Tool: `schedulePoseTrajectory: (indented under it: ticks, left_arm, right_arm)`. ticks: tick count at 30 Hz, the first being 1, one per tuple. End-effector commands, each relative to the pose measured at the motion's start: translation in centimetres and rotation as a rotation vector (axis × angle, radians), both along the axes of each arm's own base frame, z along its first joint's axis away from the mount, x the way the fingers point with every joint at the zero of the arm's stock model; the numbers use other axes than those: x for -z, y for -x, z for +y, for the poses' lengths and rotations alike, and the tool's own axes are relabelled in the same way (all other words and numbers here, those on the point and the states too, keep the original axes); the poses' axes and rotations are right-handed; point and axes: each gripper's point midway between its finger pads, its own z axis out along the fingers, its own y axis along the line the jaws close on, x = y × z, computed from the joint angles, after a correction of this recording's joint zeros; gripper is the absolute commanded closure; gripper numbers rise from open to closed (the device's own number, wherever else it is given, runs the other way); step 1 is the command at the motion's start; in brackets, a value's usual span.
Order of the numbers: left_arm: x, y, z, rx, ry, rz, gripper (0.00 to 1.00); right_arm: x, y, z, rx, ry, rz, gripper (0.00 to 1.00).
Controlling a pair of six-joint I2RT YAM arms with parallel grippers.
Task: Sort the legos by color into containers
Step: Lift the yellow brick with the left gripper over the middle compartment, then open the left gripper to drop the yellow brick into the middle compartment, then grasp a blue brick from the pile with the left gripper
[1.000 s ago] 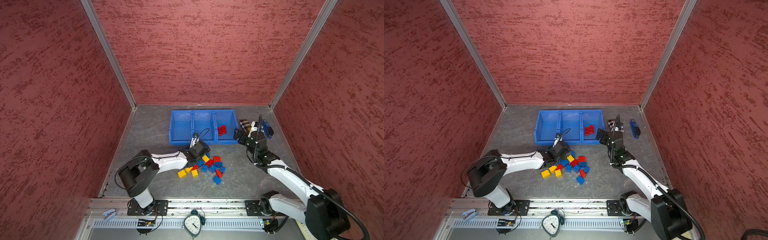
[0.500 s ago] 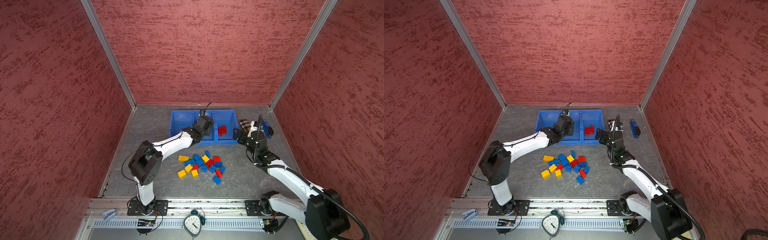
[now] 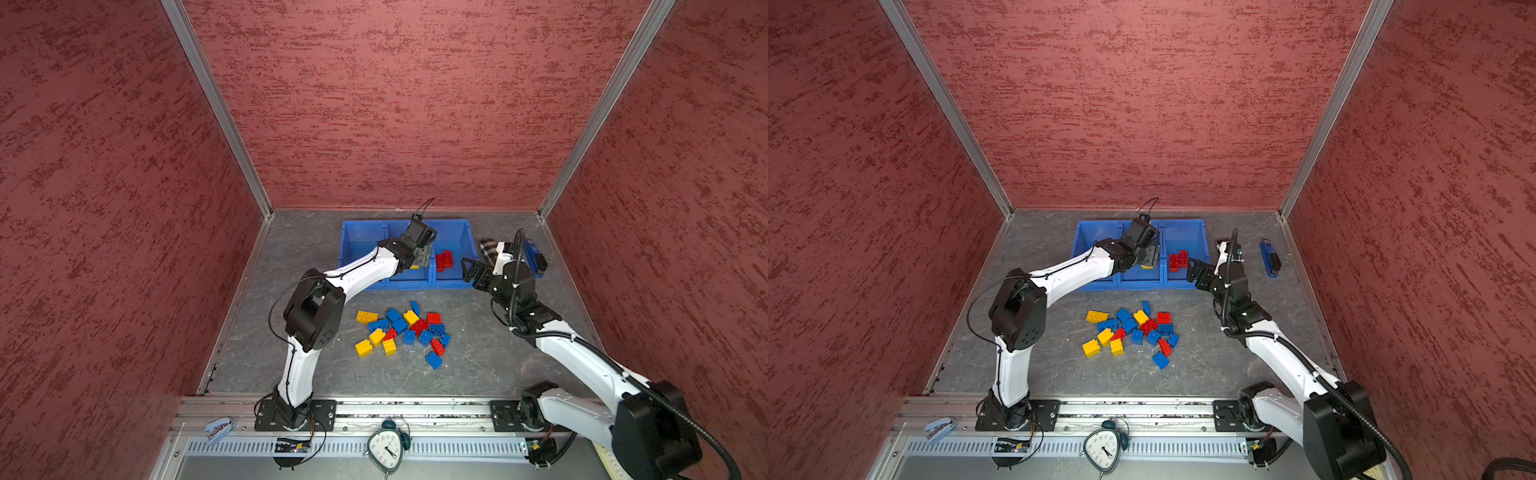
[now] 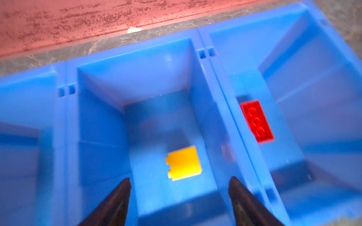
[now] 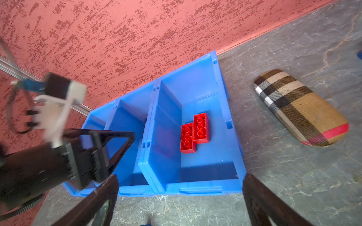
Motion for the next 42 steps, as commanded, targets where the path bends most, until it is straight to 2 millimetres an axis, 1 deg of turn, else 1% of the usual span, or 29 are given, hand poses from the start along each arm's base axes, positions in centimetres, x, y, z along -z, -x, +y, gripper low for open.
schedulePoseTrajectory:
  ticks: [1,3,6,7,10,12,13,15,16,17,21,25,29,36,39,42]
  left_arm:
    - [-3.5,3.3,0.7,0.05,0.029,0.002,0.11]
    - [-3.2,5.7,1.2,0.107,0.044,0.049,0.07]
    - [-2.0,10.3,1.2,0.264,0.052,0.144,0.07]
    - [-1.2,11.4,1.7,0.271,0.019,0.18,0.08]
    - [1.4,14.0,2.9,0.195,-0.042,0.317,0.13]
    - [3.4,15.4,2.4,0.128,-0.034,0.419,0.15]
    - [4.3,15.8,2.1,0.089,-0.036,0.449,0.16]
    - [5.7,15.8,0.8,0.05,-0.024,0.476,0.24]
    - [6.3,15.5,0.2,0.036,-0.017,0.477,0.3]
    - [6.7,15.1,-0.3,0.023,-0.015,0.47,0.34]
    - [8.7,13.8,-1.4,-0.018,-0.048,0.434,0.41]
    - [10.1,12.9,-1.4,-0.033,-0.084,0.42,0.45]
    - [11.6,12.7,-1.3,-0.036,-0.119,0.452,0.5]
    - [12.9,12.8,-1.8,-0.01,-0.129,0.484,0.56]
    - [13.2,13.0,-1.9,-0.003,-0.144,0.495,0.57]
    - [13.4,13.1,-1.8,0.002,-0.151,0.495,0.63]
  right_arm:
    - [-1.5,-0.6,0.3,-0.006,-0.014,-0.025,0.01]
    - [-1.4,-0.6,0.4,-0.012,-0.014,-0.025,0.01]
    - [-1.5,-0.8,0.7,-0.027,-0.013,-0.03,0.01]
    - [-1.5,-0.9,0.8,-0.028,-0.013,-0.03,0.01]
    - [-1.6,-1.3,1.1,-0.04,-0.012,-0.03,0.01]
    - [-1.7,-1.6,1.2,-0.042,-0.013,-0.032,0.01]
    - [-1.8,-1.7,1.3,-0.042,-0.016,-0.034,0.01]
    - [-1.8,-1.9,1.4,-0.04,-0.023,-0.037,0.01]
    - [-1.8,-1.9,1.4,-0.039,-0.028,-0.039,0.01]
    - [-1.7,-1.9,1.4,-0.04,-0.03,-0.036,0.01]
    - [-1.7,-1.7,1.3,-0.038,-0.029,-0.032,0.01]
    - [-1.5,-1.4,0.9,-0.026,-0.014,-0.028,0.01]
    - [-1.7,-1.2,0.7,-0.017,-0.012,-0.036,0.01]
    - [-1.9,-1.2,0.7,-0.022,-0.003,-0.04,0.01]
    - [-1.9,-1.2,0.7,-0.022,-0.002,-0.038,0.01]
    - [-1.6,-1.1,0.6,-0.02,0.0,-0.034,0.01]
